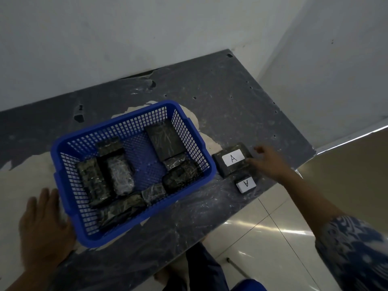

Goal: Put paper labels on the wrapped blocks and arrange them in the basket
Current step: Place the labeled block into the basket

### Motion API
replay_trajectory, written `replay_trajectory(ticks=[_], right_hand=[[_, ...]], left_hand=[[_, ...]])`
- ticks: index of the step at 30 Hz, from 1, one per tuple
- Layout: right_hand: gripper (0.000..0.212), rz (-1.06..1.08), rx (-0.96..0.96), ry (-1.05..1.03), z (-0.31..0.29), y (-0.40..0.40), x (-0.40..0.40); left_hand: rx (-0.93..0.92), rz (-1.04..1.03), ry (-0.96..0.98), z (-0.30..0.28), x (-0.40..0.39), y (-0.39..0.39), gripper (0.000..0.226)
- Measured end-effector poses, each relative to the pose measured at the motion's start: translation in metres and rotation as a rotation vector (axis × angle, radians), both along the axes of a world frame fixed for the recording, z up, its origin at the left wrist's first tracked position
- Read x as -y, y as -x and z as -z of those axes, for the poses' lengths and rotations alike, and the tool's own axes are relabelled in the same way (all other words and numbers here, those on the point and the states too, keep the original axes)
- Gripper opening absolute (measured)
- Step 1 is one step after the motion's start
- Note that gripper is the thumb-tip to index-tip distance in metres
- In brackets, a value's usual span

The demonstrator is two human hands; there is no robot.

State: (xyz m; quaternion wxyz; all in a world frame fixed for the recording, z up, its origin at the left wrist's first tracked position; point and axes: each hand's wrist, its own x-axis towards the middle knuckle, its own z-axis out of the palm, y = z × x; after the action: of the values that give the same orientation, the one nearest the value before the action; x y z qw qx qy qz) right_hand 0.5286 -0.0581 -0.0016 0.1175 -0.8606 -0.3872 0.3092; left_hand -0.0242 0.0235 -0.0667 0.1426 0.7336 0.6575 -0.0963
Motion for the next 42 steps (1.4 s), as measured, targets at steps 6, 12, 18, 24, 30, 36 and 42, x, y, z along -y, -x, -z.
replay_trajectory(ticks=[6,12,18,24,30,36,42], right_hand=[[0.119,-0.714,0.401,0.331,0.010,-0.009,-0.049],[0.107,-0.869,0.478,0.331,0.020,-0.018,-0.062],[0.089,-0.740,0.391,0.078,0.002,-0.020,-0.056],[0.085,-0.409,0.315,-0.109,-0.036,-0.016,-0.035],[0.090,-0.063,0.199,-0.417,-0.070,0.026,-0.015],[0.092,-0.061,-0.101,-0.550,-0.074,0.131,-0.045],[0.090,-0.129,-0.096,-0.392,-0.026,0.219,-0.083]], left_hand=[[-0.011,0.030,0.001,0.005,-0.001,0.004,0.097],[0.013,0.039,-0.041,0.016,-0.001,0.013,0.091],[0.013,0.025,-0.073,0.020,0.000,0.016,0.091],[0.078,-0.020,-0.108,0.008,0.005,0.008,0.087],[0.186,-0.154,-0.136,0.000,0.012,0.001,0.081],[0.233,-0.162,-0.157,0.009,0.013,0.007,0.081],[0.250,-0.161,-0.179,0.014,0.012,0.009,0.081]])
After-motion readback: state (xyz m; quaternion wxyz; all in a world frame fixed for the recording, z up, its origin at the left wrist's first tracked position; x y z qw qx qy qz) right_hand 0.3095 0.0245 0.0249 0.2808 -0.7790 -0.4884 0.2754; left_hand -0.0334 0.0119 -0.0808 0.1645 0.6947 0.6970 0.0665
